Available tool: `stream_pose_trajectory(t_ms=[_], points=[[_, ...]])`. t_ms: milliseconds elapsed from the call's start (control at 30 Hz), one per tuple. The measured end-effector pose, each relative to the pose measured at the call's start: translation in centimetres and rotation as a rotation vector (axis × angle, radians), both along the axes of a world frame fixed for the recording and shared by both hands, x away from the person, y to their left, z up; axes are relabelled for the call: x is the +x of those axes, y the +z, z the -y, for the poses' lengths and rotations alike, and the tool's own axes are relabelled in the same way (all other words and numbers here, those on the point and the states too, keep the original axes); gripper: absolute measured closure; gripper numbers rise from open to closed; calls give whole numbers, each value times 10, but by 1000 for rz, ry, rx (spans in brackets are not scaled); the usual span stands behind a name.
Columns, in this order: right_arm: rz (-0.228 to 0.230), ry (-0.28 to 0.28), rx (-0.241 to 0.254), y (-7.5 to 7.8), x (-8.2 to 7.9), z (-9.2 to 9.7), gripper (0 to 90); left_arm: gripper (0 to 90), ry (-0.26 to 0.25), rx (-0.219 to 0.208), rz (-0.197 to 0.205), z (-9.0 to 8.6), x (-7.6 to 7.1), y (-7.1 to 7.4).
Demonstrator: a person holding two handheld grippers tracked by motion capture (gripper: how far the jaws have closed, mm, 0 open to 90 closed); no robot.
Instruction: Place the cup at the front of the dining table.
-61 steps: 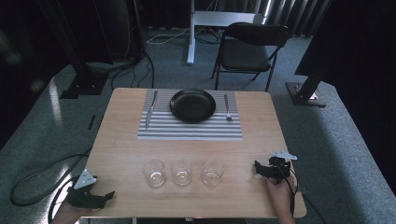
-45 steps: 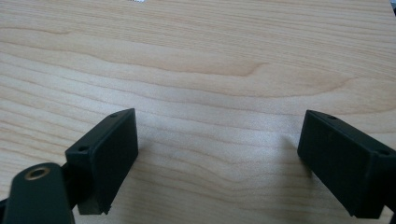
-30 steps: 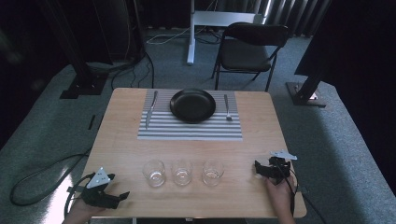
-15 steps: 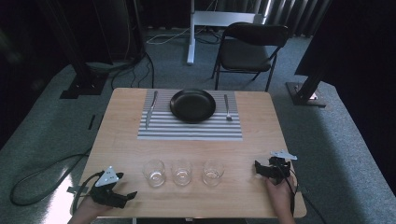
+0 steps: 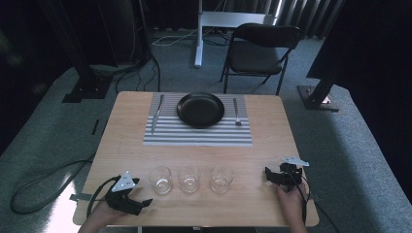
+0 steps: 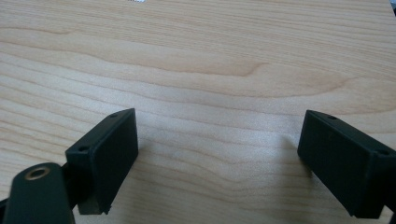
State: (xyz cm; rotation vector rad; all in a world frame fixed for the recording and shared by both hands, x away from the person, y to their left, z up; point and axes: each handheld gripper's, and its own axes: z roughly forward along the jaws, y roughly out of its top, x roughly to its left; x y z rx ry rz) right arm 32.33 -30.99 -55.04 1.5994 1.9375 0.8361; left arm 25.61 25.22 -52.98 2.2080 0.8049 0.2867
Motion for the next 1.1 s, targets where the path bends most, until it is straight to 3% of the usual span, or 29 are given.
stream_pose_trajectory(t_ms=[233, 400, 533, 800, 1100], points=[[0, 0, 0, 0, 0, 0, 117, 53, -23, -1, -9, 10, 4, -2], [0, 0, 0, 0, 0, 0, 118, 53, -21, -42, 1, 15, 9, 0], [0, 0, 0, 0, 0, 0, 118, 71, -19, -55, 37, 19, 11, 1], [0, 0, 0, 0, 0, 0, 118, 71, -23, -102, 52, 27, 14, 1], [0, 0, 0, 0, 0, 0, 118, 71, -21, -127, 82, 34, 16, 1]])
